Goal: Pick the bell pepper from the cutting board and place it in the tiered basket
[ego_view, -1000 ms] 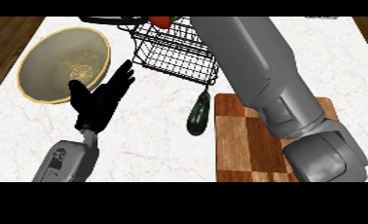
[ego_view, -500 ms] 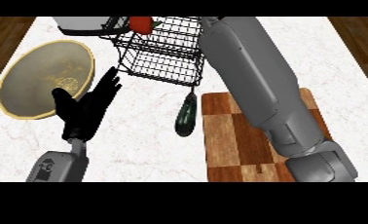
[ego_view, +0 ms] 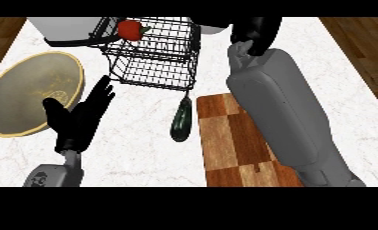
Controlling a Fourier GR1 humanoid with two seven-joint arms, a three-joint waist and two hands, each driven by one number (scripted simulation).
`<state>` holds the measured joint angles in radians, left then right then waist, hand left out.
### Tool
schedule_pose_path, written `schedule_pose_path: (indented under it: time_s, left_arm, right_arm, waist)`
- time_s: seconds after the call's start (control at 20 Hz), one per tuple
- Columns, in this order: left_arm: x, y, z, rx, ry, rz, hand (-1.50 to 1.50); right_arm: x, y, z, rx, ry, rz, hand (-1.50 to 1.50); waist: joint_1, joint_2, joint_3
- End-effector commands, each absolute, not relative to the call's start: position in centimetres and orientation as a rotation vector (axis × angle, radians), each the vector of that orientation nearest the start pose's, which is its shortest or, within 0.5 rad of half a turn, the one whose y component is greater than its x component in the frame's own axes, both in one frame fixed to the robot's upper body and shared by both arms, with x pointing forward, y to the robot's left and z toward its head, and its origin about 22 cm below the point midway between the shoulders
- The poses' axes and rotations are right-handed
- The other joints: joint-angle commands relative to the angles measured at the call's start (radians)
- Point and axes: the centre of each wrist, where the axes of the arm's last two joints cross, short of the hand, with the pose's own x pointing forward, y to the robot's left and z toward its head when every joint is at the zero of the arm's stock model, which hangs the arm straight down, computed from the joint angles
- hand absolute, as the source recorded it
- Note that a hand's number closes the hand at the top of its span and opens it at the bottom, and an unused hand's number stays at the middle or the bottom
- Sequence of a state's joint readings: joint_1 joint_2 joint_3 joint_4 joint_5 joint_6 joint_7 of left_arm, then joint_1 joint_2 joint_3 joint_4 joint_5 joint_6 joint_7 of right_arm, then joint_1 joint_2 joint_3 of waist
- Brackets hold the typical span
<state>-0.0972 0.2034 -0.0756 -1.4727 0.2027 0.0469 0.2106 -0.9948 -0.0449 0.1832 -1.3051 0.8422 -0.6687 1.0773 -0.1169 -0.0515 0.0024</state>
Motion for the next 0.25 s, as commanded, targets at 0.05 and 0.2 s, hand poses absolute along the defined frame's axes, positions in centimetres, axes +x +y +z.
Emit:
schedule_pose_path:
  time_s: [0.05,0.2]
  left_arm:
    - [26.4,25.8,1.0,-0.018,-1.335,-0.038,0.00]
    - [25.2,25.6,-0.1,0.000,-1.326,-0.026,0.00]
  right_arm:
    - [32.0,-9.0,24.0,-0.731,-1.604,-0.121,-1.50]
    - [29.8,-12.1,23.3,-0.753,-1.593,-0.107,-1.50]
  waist:
    - [-0.029,-0.006,0.000]
    - [-0.030,-0.003,0.000]
